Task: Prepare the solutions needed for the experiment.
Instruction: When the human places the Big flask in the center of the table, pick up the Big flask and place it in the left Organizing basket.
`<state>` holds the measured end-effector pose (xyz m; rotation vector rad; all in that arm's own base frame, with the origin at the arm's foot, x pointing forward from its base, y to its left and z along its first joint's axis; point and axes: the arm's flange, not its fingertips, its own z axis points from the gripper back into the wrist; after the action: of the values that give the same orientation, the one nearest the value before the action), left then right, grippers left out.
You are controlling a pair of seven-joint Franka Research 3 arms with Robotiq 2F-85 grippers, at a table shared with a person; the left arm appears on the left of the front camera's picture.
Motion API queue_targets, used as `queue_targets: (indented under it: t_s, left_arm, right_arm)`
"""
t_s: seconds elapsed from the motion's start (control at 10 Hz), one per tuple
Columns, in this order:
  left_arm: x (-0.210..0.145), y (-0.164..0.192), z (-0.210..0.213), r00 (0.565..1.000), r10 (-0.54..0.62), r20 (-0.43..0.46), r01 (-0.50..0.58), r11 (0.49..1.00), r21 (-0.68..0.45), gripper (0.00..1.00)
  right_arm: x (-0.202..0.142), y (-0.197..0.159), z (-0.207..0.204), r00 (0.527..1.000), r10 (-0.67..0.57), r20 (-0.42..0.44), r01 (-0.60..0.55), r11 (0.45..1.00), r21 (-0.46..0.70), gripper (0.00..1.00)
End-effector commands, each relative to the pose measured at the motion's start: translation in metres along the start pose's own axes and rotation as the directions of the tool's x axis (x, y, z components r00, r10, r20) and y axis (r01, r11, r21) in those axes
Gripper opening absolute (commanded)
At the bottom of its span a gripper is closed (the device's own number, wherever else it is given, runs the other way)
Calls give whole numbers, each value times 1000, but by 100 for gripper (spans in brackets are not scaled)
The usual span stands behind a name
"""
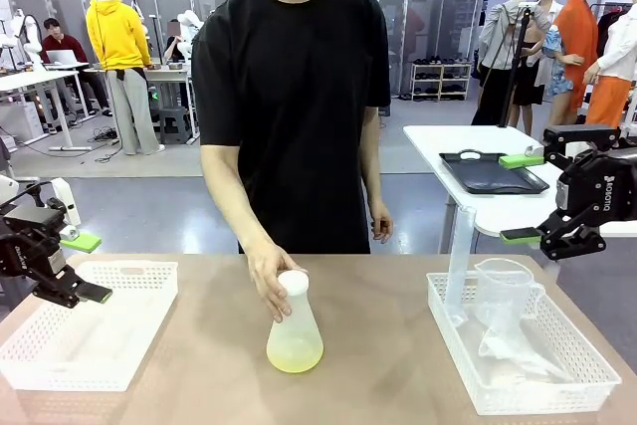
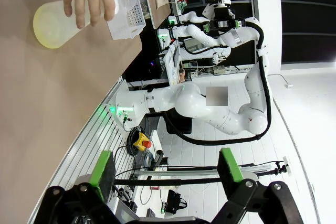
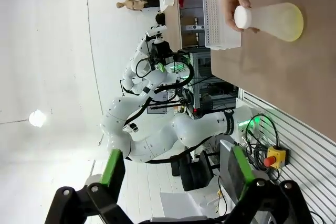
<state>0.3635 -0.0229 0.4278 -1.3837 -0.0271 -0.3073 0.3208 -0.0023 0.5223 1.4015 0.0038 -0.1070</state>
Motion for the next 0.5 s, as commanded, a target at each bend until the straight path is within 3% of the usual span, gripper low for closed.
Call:
queue_targets:
  t_s: [0.0, 0.4]
  left_arm:
    - [-1, -2, -1, 1000, -9, 5, 9, 1000, -20, 100]
    - [-1, -2, -1, 1000, -9, 5, 9, 1000, -20, 100]
  right_arm:
    - [0, 1, 0, 1000, 5, -5, -5, 1000, 11, 100]
    - [0, 1, 0, 1000, 5, -5, -5, 1000, 11, 100]
